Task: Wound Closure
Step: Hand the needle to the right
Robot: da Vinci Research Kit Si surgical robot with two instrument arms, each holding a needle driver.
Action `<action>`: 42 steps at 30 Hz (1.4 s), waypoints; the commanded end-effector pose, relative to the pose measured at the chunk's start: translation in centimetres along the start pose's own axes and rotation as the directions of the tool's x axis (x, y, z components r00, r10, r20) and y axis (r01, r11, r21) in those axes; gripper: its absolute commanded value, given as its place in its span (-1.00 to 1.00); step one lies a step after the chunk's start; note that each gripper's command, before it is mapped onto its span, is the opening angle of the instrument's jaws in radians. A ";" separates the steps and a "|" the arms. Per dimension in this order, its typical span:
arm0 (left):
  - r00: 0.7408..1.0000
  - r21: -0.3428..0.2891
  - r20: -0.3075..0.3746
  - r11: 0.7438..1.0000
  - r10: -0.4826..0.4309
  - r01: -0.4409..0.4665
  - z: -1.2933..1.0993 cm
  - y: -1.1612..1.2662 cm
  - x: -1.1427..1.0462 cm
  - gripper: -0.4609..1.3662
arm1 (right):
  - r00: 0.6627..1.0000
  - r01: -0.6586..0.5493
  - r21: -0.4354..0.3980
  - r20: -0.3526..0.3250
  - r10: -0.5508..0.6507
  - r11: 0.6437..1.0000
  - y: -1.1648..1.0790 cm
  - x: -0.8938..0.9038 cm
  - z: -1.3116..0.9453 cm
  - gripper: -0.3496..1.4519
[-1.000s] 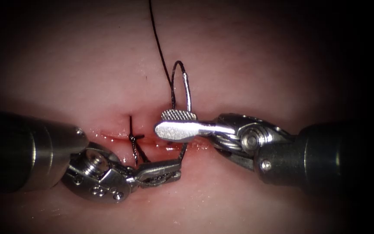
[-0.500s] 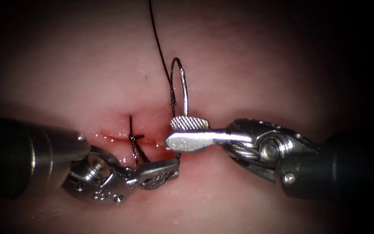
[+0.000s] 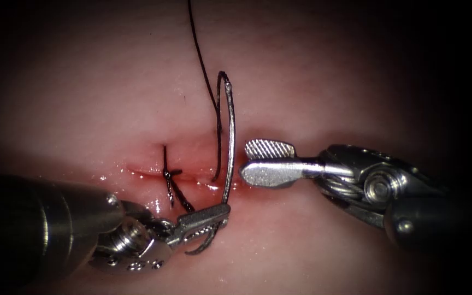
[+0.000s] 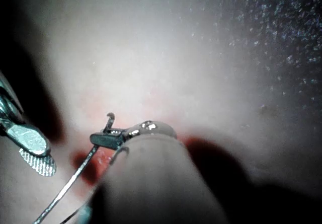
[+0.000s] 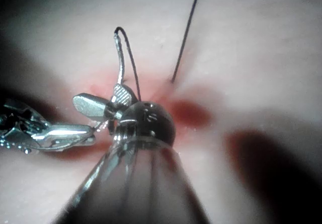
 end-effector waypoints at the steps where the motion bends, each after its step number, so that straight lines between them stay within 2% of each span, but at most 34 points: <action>1: 1.000 -0.010 0.003 1.000 0.001 -0.001 0.00 0.00 0.01 -0.88 | 1.000 -0.001 0.002 0.001 0.001 1.000 0.01 0.00 0.01 0.58; 7: 0.999 -0.006 0.020 0.999 0.041 -0.041 -0.01 0.01 0.02 -0.88 | 1.000 0.003 -0.006 -0.003 -0.003 1.000 0.13 0.07 0.02 0.59; 22: 0.991 -0.008 0.040 0.992 0.126 -0.126 -0.04 0.00 0.08 -0.88 | 0.999 0.032 -0.068 0.009 -0.031 0.997 0.43 0.06 0.22 0.56; 31: 0.988 -0.005 0.037 0.988 0.152 -0.152 -0.03 -0.03 0.13 -0.88 | 0.999 0.039 -0.090 0.027 -0.036 0.995 0.38 -0.07 0.35 0.55; 42: 0.986 -0.005 0.027 0.986 0.164 -0.164 -0.03 -0.03 0.12 -0.88 | 0.999 0.039 -0.094 0.033 -0.036 0.995 0.33 -0.11 0.36 0.54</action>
